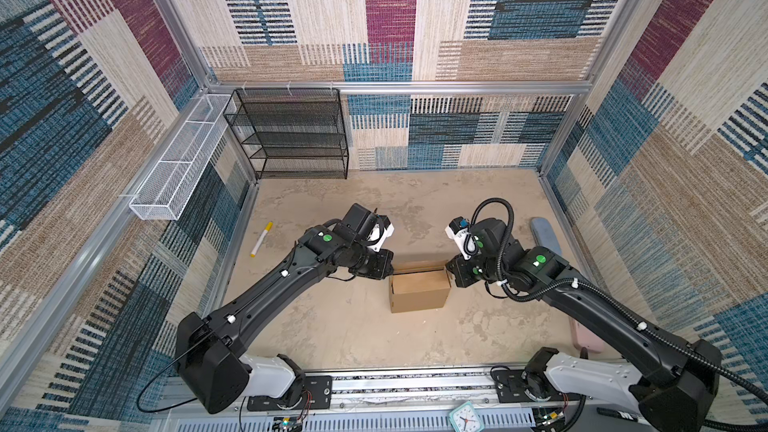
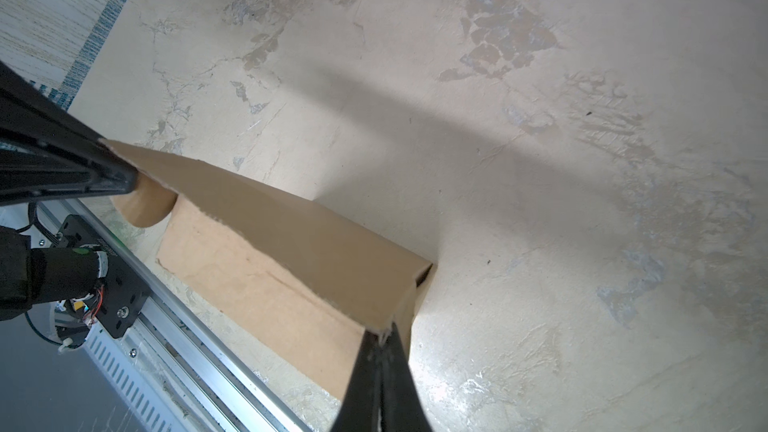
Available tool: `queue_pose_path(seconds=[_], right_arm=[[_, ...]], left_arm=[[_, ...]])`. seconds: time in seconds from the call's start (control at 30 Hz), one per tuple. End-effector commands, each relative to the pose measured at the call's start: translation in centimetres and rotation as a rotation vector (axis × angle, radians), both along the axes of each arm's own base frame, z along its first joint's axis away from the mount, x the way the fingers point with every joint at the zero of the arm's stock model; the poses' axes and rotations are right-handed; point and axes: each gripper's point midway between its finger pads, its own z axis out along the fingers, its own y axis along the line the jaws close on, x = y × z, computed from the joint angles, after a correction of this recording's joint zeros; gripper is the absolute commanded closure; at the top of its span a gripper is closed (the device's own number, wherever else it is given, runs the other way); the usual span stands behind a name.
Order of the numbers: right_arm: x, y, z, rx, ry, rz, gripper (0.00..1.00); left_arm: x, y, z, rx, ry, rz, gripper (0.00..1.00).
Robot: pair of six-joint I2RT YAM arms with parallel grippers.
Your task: Fold the paper box
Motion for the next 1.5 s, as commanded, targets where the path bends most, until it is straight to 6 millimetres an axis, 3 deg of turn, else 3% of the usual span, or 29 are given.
queue_pose_path(seconds=[0.0, 0.2, 0.9, 1.47], right_arm=[[-0.5, 2.2, 1.0, 0.098, 0.004, 0.066, 1.0], [-0.9, 2.6, 1.1, 0.115, 0.011, 0.072, 1.0], [-2.1, 4.3, 2.9, 0.251, 0.055, 0.119, 1.0], [-2.4, 3.0, 0.2, 0.186, 0.103, 0.06, 1.0]], left_arm=[[0.3, -2.3, 2.2, -0.145, -0.028, -0.022, 1.0], [0.4, -2.4, 2.7, -0.178, -0.028, 0.007, 1.0], [-0.6, -1.8, 1.3, -0.214, 0.002, 0.057, 1.0], [-1.4, -1.5, 0.7, -0.237, 0.026, 0.064, 1.0]])
